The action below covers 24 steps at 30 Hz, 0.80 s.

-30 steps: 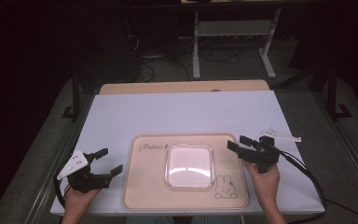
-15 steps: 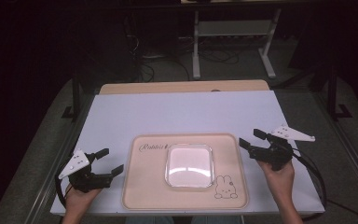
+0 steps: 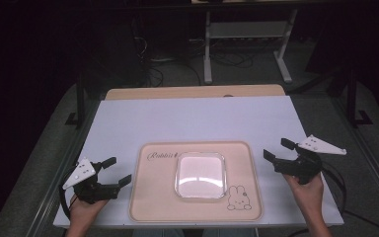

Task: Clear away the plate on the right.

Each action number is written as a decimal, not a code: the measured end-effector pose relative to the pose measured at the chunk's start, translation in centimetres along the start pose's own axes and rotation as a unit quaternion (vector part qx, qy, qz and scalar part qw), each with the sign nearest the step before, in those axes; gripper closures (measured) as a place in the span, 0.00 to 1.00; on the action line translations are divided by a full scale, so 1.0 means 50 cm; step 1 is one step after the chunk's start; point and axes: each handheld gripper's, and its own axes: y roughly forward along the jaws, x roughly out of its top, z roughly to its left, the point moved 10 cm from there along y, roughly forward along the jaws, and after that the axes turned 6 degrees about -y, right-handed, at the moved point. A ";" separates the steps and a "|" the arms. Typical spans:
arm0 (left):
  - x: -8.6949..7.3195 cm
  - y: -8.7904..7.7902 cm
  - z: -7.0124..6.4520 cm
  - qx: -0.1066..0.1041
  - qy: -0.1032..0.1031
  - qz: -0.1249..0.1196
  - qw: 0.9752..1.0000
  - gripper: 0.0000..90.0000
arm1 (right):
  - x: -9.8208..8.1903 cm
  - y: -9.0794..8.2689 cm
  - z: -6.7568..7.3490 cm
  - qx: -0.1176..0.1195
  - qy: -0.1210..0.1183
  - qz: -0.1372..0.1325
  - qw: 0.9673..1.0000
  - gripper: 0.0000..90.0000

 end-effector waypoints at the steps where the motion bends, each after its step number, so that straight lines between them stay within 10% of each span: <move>1: 0.000 0.000 -0.001 0.000 0.000 0.000 1.000 0.16 | -0.003 -0.003 -0.003 -0.003 0.000 0.000 1.000 0.17; 24: 0.000 0.004 -0.005 -0.006 0.003 0.003 1.000 0.16 | -0.077 -0.056 -0.011 -0.014 -0.007 0.025 1.000 0.16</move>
